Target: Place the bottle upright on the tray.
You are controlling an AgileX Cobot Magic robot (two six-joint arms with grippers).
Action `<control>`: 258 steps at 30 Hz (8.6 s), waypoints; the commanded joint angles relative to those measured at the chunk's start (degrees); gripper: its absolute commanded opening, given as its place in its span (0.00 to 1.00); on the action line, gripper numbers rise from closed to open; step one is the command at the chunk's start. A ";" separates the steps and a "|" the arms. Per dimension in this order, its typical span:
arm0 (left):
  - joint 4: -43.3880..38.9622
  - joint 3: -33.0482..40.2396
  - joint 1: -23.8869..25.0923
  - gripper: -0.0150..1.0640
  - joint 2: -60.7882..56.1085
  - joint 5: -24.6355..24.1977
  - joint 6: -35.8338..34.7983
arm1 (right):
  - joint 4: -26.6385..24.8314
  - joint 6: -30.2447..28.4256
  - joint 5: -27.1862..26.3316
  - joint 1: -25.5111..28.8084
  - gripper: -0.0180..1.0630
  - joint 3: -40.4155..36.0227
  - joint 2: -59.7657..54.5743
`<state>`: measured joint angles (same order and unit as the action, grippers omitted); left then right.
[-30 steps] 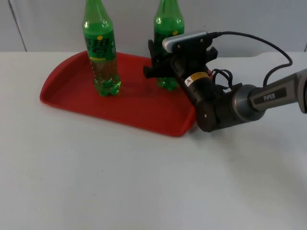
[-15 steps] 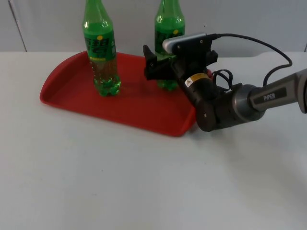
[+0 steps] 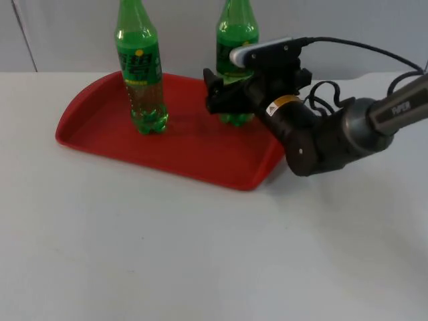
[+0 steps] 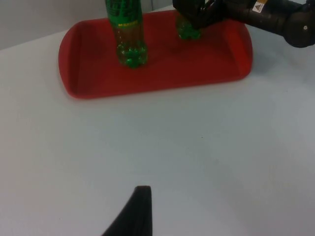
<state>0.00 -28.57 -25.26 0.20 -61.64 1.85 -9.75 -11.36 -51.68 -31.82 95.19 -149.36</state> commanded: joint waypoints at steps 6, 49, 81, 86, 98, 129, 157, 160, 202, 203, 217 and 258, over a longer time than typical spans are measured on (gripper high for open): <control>-0.47 0.24 -0.40 0.99 -0.20 0.07 -0.11 | -1.46 -0.57 5.27 -0.90 0.99 -11.32 10.52; -0.47 0.24 -0.40 0.99 -0.20 0.07 -0.11 | -3.93 -4.35 64.39 -0.90 0.99 -34.02 51.96; -0.47 0.24 -0.40 0.99 -0.20 0.07 -0.11 | -3.93 -7.30 67.64 -0.90 0.99 -54.38 90.64; -0.47 0.24 -0.40 0.99 -0.20 0.07 -0.11 | -4.04 -7.30 72.14 -0.90 0.99 -54.36 96.47; -0.47 0.24 -0.40 0.99 -0.20 0.07 -0.11 | -5.43 -6.97 78.14 -0.90 0.99 -56.70 109.27; -0.47 0.24 -0.40 0.99 -0.20 0.07 -0.11 | 3.63 4.67 101.78 -0.90 0.99 -62.71 143.82; -0.49 0.24 -0.40 0.99 -0.20 0.07 -0.20 | 6.80 7.09 113.59 -0.90 0.99 -65.58 149.36; -0.49 0.24 -0.40 0.99 -0.20 0.07 -0.20 | 6.68 7.09 113.57 -0.90 0.99 -65.58 149.36; -0.49 0.24 -0.40 0.99 -0.20 0.07 -0.20 | 9.42 10.97 113.45 1.81 0.99 -65.58 149.36; -0.49 0.24 -0.40 0.99 -0.20 0.07 -0.20 | 9.42 10.97 113.45 2.84 0.99 -65.58 149.36; -0.49 0.24 -0.40 0.99 -0.20 0.07 -0.20 | 9.32 10.97 113.45 20.11 0.99 -65.58 149.36; -0.49 0.24 -0.40 0.99 -0.20 0.07 -0.20 | 9.32 10.97 113.45 31.58 0.99 -65.58 149.36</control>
<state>0.00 -28.57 -25.26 0.20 -61.64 1.73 -0.39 0.00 61.81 -0.69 29.94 -0.22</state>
